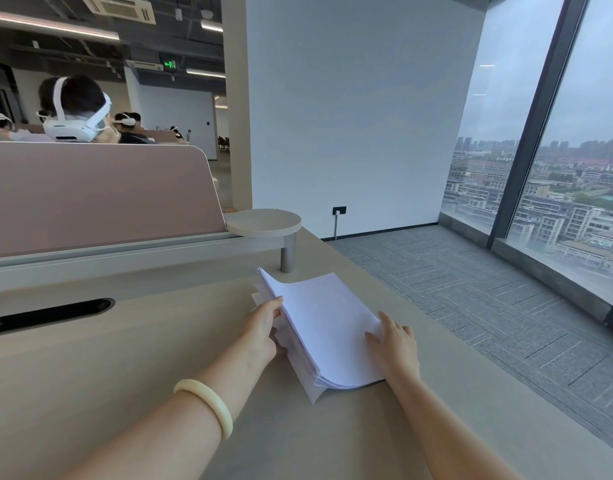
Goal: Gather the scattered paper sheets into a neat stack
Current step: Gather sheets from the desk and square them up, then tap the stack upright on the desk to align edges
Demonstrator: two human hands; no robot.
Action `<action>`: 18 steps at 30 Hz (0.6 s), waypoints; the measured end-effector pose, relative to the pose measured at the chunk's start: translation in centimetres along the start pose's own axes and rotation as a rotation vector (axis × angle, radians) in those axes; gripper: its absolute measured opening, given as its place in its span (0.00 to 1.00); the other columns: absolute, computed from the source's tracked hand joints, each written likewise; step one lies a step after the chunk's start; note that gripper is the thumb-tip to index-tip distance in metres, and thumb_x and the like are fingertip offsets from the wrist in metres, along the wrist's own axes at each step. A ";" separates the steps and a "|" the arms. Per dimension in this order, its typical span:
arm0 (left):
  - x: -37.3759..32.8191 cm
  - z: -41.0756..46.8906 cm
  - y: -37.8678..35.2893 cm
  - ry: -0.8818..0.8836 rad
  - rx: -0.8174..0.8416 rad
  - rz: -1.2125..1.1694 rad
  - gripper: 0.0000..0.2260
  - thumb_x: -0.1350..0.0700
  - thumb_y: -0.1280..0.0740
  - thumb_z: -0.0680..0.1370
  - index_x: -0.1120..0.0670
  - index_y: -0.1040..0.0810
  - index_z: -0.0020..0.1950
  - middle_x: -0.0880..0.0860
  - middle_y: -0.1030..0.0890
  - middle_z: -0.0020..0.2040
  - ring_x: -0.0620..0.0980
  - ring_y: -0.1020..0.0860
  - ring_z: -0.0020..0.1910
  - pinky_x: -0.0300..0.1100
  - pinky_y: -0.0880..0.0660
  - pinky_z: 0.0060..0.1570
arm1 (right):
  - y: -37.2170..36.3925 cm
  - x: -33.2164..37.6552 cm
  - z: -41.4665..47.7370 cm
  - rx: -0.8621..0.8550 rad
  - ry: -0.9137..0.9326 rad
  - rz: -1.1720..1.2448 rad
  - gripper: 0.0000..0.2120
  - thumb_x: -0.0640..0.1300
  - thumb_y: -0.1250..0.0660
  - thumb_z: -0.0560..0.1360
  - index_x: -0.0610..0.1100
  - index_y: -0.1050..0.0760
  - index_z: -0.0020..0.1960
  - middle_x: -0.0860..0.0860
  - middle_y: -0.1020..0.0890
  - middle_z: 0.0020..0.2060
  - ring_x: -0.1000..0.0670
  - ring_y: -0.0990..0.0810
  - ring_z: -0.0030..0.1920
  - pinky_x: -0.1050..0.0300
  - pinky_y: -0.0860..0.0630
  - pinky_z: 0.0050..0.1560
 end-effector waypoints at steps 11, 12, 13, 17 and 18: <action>0.0 0.1 0.4 -0.018 0.021 -0.106 0.07 0.57 0.36 0.78 0.54 0.25 0.56 0.49 0.21 0.44 0.53 0.25 0.39 0.44 0.29 0.35 | 0.1 0.1 0.0 -0.014 0.020 -0.006 0.25 0.49 0.41 0.78 0.48 0.40 0.74 0.49 0.26 0.66 0.44 0.34 0.67 0.51 0.35 0.65; 0.1 0.3 0.7 -0.016 0.008 -0.111 0.07 0.57 0.36 0.77 0.54 0.25 0.55 0.49 0.21 0.44 0.52 0.25 0.38 0.44 0.29 0.36 | 0.1 0.1 0.0 -0.014 0.021 -0.008 0.25 0.49 0.41 0.78 0.48 0.40 0.74 0.49 0.26 0.66 0.44 0.34 0.67 0.51 0.35 0.65; 0.1 0.5 1.0 -0.016 -0.013 -0.111 0.06 0.57 0.35 0.77 0.53 0.25 0.54 0.49 0.22 0.44 0.51 0.25 0.37 0.43 0.30 0.37 | 0.1 0.1 0.0 -0.016 0.022 -0.009 0.25 0.49 0.41 0.78 0.47 0.39 0.74 0.49 0.25 0.66 0.44 0.34 0.66 0.51 0.35 0.65; 0.7 0.8 1.6 0.010 -0.020 -0.080 0.04 0.56 0.33 0.76 0.55 0.27 0.47 0.51 0.24 0.41 0.50 0.25 0.36 0.46 0.27 0.44 | 0.2 0.3 0.0 -0.028 0.038 -0.032 0.24 0.49 0.41 0.78 0.47 0.39 0.73 0.49 0.25 0.65 0.44 0.33 0.66 0.53 0.35 0.64; 0.9 0.6 1.3 0.023 0.015 -0.067 0.05 0.55 0.33 0.76 0.55 0.26 0.46 0.51 0.23 0.38 0.49 0.25 0.35 0.45 0.26 0.42 | 0.2 0.3 0.0 -0.027 0.039 -0.035 0.24 0.49 0.41 0.78 0.47 0.38 0.73 0.49 0.25 0.65 0.44 0.33 0.66 0.53 0.35 0.64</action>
Point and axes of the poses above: each hand's wrist, its own z-axis towards the middle knuckle, its own y-axis out of the back of the hand, x = y × z, the point moved 7 cm from there along z, towards the middle knuckle
